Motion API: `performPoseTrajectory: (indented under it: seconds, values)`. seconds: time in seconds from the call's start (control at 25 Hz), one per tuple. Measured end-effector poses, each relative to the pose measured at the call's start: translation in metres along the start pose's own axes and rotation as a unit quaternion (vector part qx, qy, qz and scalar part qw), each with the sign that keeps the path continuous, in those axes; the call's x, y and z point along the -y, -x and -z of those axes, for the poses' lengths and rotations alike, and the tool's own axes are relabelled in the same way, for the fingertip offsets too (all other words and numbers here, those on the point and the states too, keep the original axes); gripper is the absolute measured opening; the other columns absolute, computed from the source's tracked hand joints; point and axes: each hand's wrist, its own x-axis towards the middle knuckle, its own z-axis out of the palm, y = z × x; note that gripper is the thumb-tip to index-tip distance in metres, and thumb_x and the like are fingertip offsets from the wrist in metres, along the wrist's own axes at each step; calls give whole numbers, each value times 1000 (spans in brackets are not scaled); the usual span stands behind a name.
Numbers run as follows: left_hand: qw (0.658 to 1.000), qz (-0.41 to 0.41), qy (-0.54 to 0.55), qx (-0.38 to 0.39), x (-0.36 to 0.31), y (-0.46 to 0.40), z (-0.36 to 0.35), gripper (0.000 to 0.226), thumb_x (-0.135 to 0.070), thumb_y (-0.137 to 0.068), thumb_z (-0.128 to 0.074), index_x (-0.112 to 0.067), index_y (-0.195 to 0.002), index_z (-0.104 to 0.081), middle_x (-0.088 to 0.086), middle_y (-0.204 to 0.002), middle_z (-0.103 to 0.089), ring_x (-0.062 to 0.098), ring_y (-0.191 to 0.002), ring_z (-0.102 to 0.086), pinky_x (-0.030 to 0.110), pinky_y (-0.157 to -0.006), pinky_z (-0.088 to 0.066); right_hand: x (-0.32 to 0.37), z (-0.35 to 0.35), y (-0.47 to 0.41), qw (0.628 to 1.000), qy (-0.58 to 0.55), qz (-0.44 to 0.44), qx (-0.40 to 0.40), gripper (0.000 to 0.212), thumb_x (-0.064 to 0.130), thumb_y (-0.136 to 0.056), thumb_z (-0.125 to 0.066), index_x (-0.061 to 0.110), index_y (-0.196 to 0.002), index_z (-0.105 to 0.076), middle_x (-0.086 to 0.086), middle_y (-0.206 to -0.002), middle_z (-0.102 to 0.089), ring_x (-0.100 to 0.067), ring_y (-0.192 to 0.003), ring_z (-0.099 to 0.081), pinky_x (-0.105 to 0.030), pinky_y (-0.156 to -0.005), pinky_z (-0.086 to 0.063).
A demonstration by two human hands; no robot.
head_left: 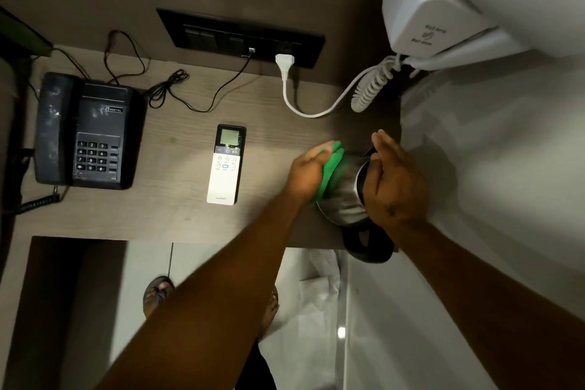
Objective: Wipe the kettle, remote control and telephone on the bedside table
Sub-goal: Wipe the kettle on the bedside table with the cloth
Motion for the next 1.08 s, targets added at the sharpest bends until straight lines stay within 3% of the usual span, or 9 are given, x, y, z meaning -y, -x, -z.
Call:
performPoseTrajectory:
  seconds: [0.12, 0.28, 0.36, 0.48, 0.56, 0.76, 0.88, 0.96, 1.08]
  values:
    - [999, 21, 23, 11, -15, -13, -10, 36, -4, -97, -53, 10, -129, -56, 21, -133, -59, 15, -91, -67, 13, -72, -57, 0, 0, -1, 1000, 2, -10, 7, 46, 29, -93, -33, 7, -127, -55, -13, -131, -60, -26, -119, -57, -43, -95, -50]
    - [994, 12, 87, -61, 22, 9, 1, 46, -27, -91, -64, -4, -131, -60, 16, -131, -64, 23, -115, -64, 34, -95, -56, 0, 1, -1, 1000, 4, -6, 17, 48, 31, -92, -31, 10, -130, -53, -11, -134, -57, -24, -122, -55, -43, -98, -49]
    - [989, 30, 93, -107, 51, 37, 6, 43, -37, -87, -67, -20, -126, -65, 9, -122, -70, 24, -110, -66, 38, -90, -56, 0, 2, -1, 999, 12, -18, 26, 49, 32, -93, -29, 12, -131, -51, -9, -137, -55, -23, -125, -52, -43, -100, -47]
    - [986, 30, 134, -94, 72, 66, 3, 36, -22, -82, -71, -26, -118, -68, 5, -116, -72, 24, -108, -67, 43, -92, -55, 2, 3, 0, 999, 15, -20, 26, 49, 32, -93, -28, 12, -131, -51, -9, -137, -55, -24, -125, -52, -43, -98, -48]
    - [990, 13, 103, -92, 58, 60, 3, 37, -6, -80, -67, -24, -113, -69, 8, -110, -72, 25, -102, -68, 42, -90, -56, 3, 3, 0, 1000, 9, -16, 22, 49, 32, -93, -29, 11, -130, -52, -10, -136, -56, -24, -124, -53, -41, -98, -49]
    - [997, -46, 30, -49, 22, 51, 24, 47, 8, -85, -51, -9, -127, -62, 6, -116, -69, 18, -100, -66, 32, -89, -56, -2, 2, 3, 1000, -2, -20, 10, 44, 28, -95, -32, 14, -132, -51, -10, -135, -57, -24, -124, -53, -34, -100, -42]
    - [993, -4, 41, -109, 8, 72, 52, 30, -4, -88, -54, -17, -113, -64, 11, -111, -70, 34, -105, -66, 54, -89, -55, 6, 5, -1, 999, -6, -30, 34, 45, 32, -96, -33, 13, -134, -45, -14, -138, -51, -29, -126, -48, -41, -104, -41]
    - [991, 6, 44, -125, -2, 92, 75, 28, -8, -87, -57, -16, -112, -63, 13, -112, -70, 38, -107, -65, 62, -90, -53, 27, 28, -1, 999, 28, 12, 11, 50, 36, -95, -40, 10, -137, -39, -21, -145, -38, -34, -131, -37, -48, -107, -37]
    - [988, 7, 106, -108, -14, 110, 117, 31, -13, -79, -56, -14, -108, -67, 12, -102, -73, 37, -100, -66, 62, -88, -51, 95, 65, 16, 985, -148, 32, -81, 58, 25, -89, -61, 3, -137, -37, -24, -141, -36, -27, -130, -39, -35, -105, -40]
